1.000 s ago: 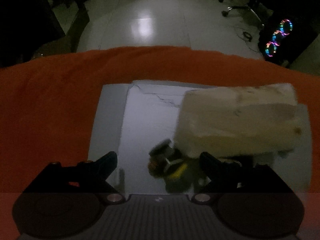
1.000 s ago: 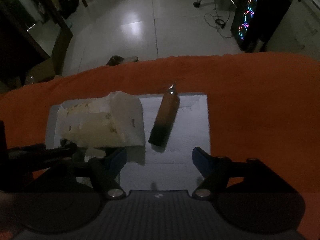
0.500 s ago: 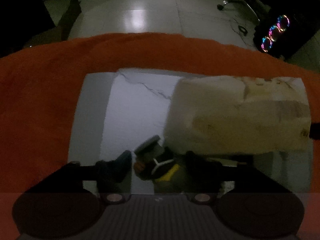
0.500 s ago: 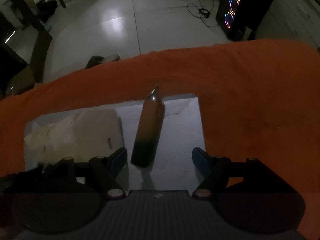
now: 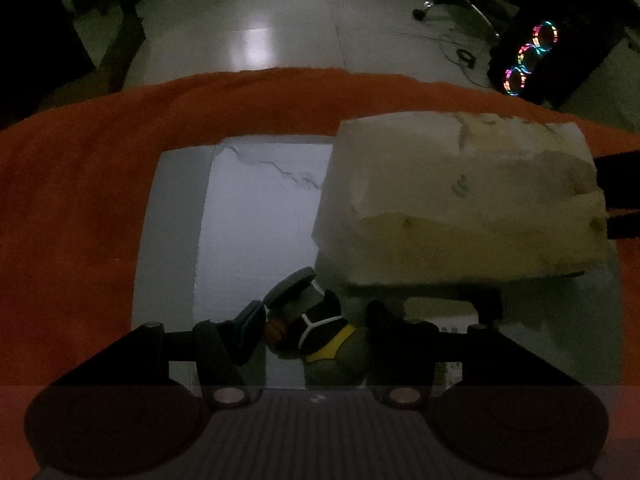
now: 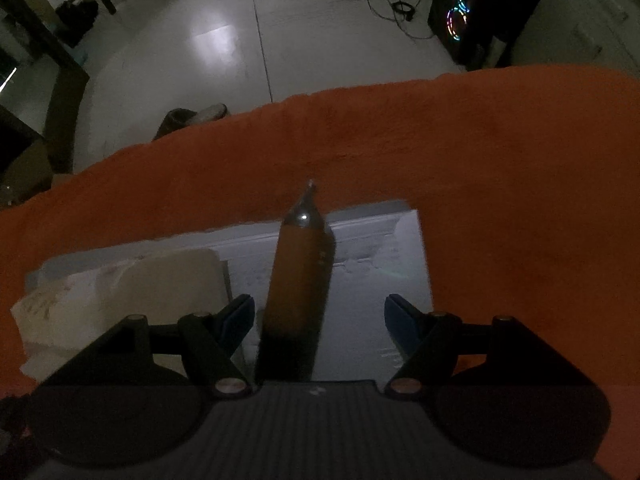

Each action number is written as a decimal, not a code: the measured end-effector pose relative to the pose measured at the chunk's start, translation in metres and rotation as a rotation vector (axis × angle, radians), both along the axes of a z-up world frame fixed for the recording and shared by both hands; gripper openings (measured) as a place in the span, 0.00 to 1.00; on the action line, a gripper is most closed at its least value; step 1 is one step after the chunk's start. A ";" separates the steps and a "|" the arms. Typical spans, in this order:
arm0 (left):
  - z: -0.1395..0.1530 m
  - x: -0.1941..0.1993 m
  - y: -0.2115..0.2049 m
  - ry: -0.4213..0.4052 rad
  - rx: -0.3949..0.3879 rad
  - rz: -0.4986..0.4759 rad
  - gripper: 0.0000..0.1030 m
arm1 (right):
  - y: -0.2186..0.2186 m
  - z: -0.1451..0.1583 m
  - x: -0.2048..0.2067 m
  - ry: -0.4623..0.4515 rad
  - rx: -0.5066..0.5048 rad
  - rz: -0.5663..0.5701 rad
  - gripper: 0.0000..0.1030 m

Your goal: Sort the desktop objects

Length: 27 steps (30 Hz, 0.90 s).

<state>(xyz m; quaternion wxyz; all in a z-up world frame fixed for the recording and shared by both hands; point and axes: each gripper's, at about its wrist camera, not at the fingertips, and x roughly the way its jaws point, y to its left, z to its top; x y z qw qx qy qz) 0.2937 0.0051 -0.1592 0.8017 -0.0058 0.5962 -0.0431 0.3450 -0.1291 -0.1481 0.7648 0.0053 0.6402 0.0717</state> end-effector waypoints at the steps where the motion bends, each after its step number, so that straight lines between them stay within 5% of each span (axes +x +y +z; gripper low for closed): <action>1: 0.000 -0.001 0.001 0.001 -0.006 -0.006 0.50 | 0.002 -0.001 0.001 -0.004 -0.012 0.003 0.74; 5: 0.001 -0.003 0.003 -0.009 -0.025 -0.032 0.50 | 0.011 0.000 0.001 -0.019 -0.077 -0.007 0.64; 9: 0.001 -0.004 0.006 -0.021 -0.047 -0.058 0.50 | 0.018 0.006 -0.007 -0.021 -0.093 0.007 0.28; 17: -0.001 -0.003 0.024 -0.028 -0.130 -0.080 0.50 | 0.021 0.012 -0.016 -0.035 -0.045 0.015 0.27; 23: -0.001 0.000 0.045 -0.026 -0.208 -0.028 0.50 | 0.015 0.036 -0.029 -0.066 -0.021 0.123 0.27; 27: 0.004 -0.003 0.048 -0.072 -0.167 -0.023 0.50 | 0.003 0.049 -0.038 -0.091 0.030 0.202 0.27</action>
